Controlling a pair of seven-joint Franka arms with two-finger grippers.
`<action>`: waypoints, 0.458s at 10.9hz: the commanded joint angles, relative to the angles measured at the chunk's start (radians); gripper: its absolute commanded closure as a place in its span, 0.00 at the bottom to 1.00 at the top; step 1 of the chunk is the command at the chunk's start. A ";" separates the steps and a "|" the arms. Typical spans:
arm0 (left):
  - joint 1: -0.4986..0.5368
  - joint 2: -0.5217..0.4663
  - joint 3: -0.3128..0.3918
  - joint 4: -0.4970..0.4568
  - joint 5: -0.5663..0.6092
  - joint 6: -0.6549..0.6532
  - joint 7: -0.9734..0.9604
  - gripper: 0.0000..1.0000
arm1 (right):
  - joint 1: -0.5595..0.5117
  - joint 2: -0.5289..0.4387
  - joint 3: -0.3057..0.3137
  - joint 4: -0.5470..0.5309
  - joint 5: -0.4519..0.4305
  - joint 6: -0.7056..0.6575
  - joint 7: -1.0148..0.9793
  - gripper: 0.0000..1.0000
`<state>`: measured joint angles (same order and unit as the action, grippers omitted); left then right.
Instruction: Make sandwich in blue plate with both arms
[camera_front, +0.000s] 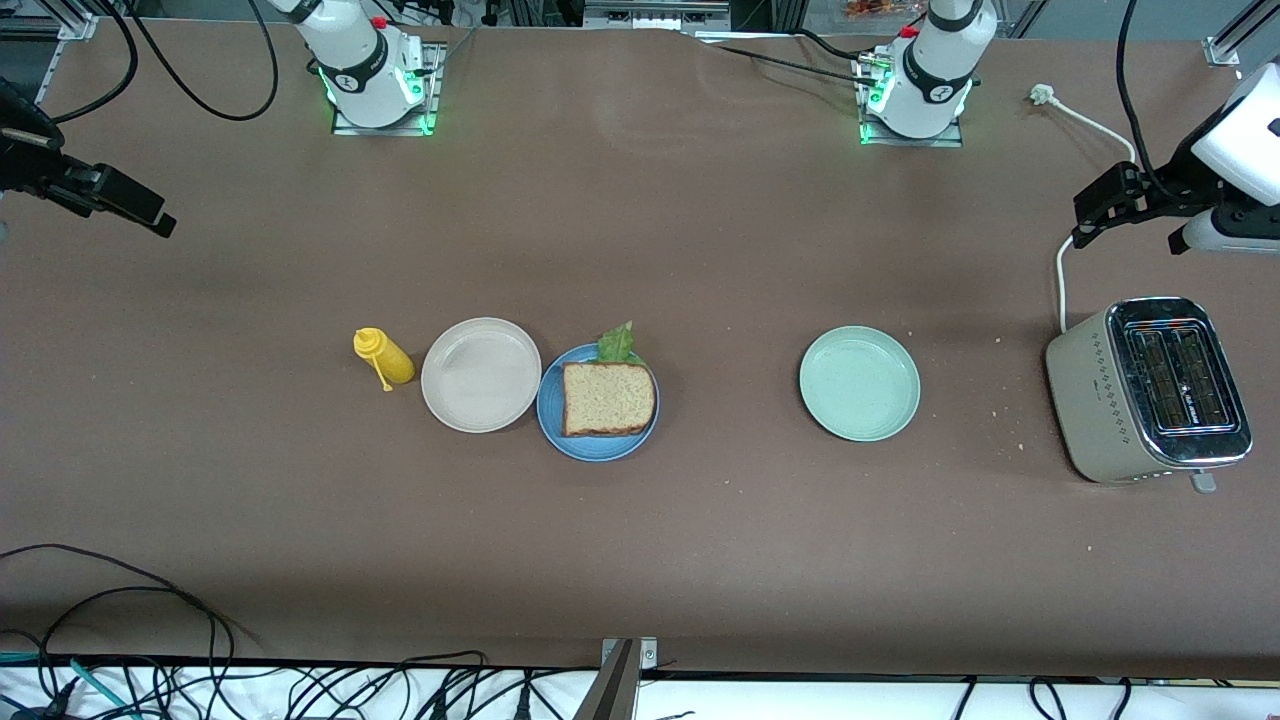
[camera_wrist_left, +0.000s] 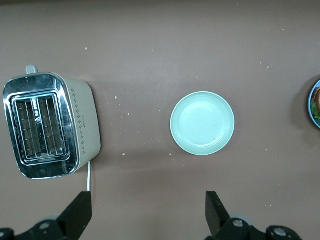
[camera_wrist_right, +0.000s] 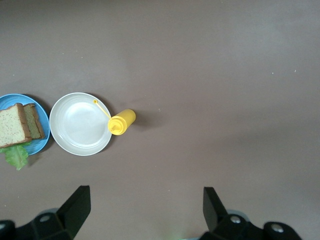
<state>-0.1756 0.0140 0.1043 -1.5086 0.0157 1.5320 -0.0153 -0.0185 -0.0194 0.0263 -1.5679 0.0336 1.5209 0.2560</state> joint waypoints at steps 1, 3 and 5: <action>0.008 -0.003 -0.018 -0.015 0.032 -0.018 0.003 0.00 | 0.005 0.003 0.001 0.026 -0.032 -0.027 -0.029 0.00; 0.008 -0.003 -0.020 -0.016 0.032 -0.021 0.006 0.00 | 0.005 0.003 0.020 0.028 -0.053 -0.025 -0.026 0.00; 0.013 0.000 -0.018 -0.015 0.032 -0.021 0.008 0.00 | 0.005 0.003 0.018 0.026 -0.052 -0.025 -0.029 0.00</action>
<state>-0.1721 0.0192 0.0961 -1.5189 0.0158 1.5211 -0.0153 -0.0171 -0.0194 0.0404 -1.5669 0.0008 1.5187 0.2384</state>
